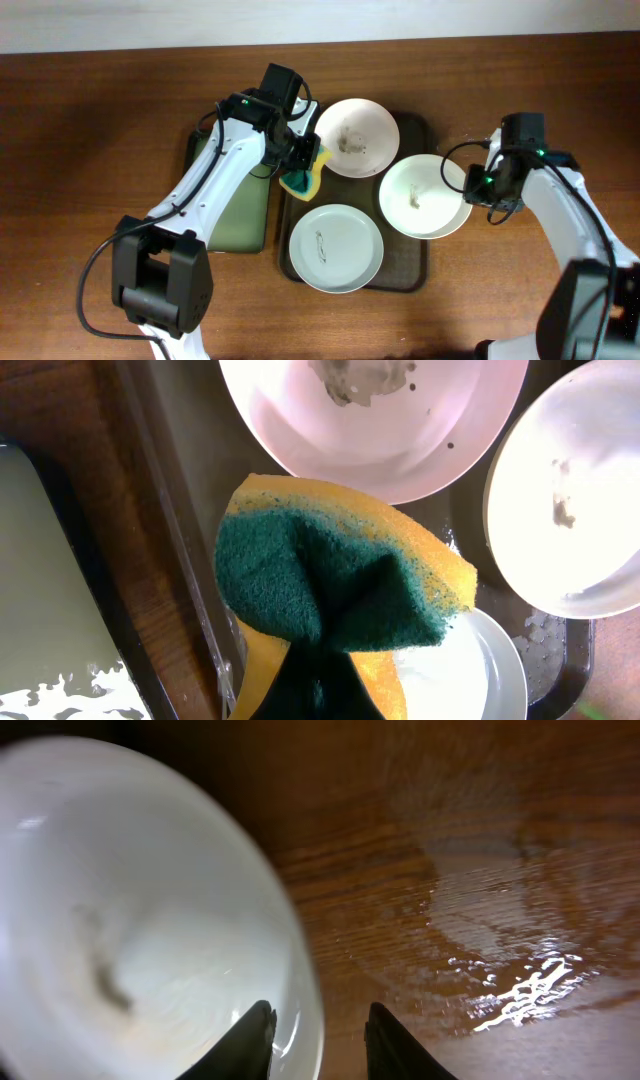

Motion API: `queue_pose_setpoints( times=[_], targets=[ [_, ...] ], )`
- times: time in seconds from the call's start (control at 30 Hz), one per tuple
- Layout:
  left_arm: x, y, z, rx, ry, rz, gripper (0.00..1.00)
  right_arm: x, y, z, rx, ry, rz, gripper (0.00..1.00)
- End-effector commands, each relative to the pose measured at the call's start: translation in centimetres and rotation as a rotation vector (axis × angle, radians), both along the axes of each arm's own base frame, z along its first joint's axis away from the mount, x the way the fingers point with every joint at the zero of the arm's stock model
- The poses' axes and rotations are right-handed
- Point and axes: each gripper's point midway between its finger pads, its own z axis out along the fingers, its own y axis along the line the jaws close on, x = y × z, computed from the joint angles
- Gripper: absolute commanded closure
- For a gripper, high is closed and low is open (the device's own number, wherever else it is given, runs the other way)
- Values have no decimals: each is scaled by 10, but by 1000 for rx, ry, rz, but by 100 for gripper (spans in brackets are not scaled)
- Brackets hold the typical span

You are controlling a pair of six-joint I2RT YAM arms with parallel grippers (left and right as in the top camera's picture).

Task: Clean dirty plates on tray and stack at the side
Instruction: 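Lift the sponge with the left gripper and scrub the plate held by the right gripper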

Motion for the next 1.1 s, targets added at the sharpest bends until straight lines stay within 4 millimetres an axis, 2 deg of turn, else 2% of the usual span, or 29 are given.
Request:
queue_pose_setpoints(
  times=[0.0, 0.03, 0.07, 0.13, 0.2, 0.27, 0.3, 0.37, 0.43, 0.5, 0.57, 0.63, 0.7, 0.73, 0.8, 0.83, 0.9, 1.0, 1.07],
  targets=[
    [4, -4, 11, -27, -25, -11, 100, -4, 11, -28, 76, 81, 10, 83],
    [4, -3, 11, -27, -25, -10, 100, -3, 22, -28, 130, 74, 58, 91],
    [4, -4, 11, -29, -26, -10, 100, -2, 30, -26, 171, 67, 70, 95],
    [3, -8, 12, -39, -29, -17, 100, -4, 43, -24, 214, 72, 93, 96],
    [1, -28, 14, -58, -48, -49, 100, -12, 53, -24, 219, 104, 114, 96],
    [-4, -58, 7, -84, -47, -53, 100, -13, 62, -25, 222, 118, 98, 96],
    [-6, -66, 3, -91, -33, -40, 100, -13, 65, -25, 226, 122, 79, 96],
    [-14, -90, -9, -119, 4, -34, 100, -12, 66, -25, 216, 128, 43, 96],
    [-28, -129, -25, -201, 73, -41, 100, -11, 61, -27, 180, 125, 22, 96],
    [-35, -150, -50, -213, 141, 21, 100, -11, 61, -27, 181, 125, 22, 96],
    [-46, -175, -71, -275, 219, 10, 100, -11, 61, -27, 181, 126, 22, 96],
    [-58, -199, -83, -351, 280, -33, 100, -11, 61, -27, 181, 125, 22, 96],
    [-66, -211, -99, -351, 284, -61, 100, -11, 62, -27, 181, 126, 22, 96],
    [-68, -212, -110, -323, 267, -77, 100, -11, 62, -27, 181, 125, 22, 96],
    [-59, -197, -123, -222, 197, -71, 100, -11, 62, -27, 182, 126, 22, 96],
    [-50, -182, -132, -128, 147, -36, 100, -11, 62, -27, 182, 126, 22, 96],
    [-31, -133, -144, 124, 43, 56, 100, -11, 62, -27, 181, 127, 22, 96],
    [-16, -87, -137, 336, -26, 124, 100, -12, 62, -27, 181, 129, 22, 96],
    [-6, -69, -127, 419, -66, 153, 100, -12, 62, -27, 181, 129, 22, 96]
  ],
)
